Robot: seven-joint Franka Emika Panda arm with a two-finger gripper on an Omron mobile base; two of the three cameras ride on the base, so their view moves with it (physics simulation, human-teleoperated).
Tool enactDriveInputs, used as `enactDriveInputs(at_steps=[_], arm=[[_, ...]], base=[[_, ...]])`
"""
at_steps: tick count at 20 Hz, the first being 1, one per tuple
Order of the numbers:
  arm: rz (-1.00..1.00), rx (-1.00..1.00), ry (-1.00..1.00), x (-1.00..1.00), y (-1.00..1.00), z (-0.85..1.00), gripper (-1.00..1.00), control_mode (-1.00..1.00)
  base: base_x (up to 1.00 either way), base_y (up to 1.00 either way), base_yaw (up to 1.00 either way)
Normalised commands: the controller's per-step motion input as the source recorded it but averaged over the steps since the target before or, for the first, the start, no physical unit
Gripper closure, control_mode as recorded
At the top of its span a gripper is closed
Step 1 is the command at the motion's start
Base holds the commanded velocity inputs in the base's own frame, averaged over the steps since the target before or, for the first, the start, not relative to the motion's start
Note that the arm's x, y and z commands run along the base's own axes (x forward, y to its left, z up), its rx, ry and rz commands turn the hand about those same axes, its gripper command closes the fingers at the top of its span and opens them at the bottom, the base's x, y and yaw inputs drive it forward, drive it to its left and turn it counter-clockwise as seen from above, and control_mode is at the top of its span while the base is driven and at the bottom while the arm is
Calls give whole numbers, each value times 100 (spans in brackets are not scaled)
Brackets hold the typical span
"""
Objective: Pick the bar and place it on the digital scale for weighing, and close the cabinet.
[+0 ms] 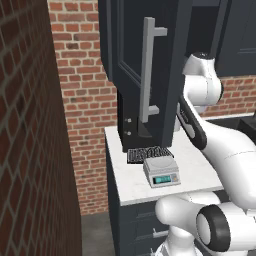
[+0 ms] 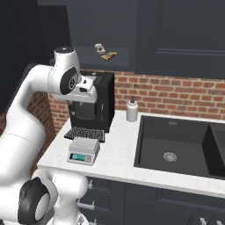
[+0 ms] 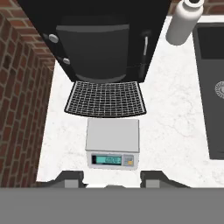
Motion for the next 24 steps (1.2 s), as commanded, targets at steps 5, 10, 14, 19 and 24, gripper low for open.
enactDriveInputs(at_steps=[5,10,14,19,24], arm=[[0,0,-2,-19,0,0,-100,-100],[0,0,-6,-33,0,1,-100,-100],[0,0,-16,-36,0,45,-100,-100],[-2,0,-22,-22,0,59,-100,-100],[-8,0,-22,-2,-5,52,-100,-100]], base=[[0,0,0],[0,0,0],[0,0,0],[0,0,0],[0,0,0]])
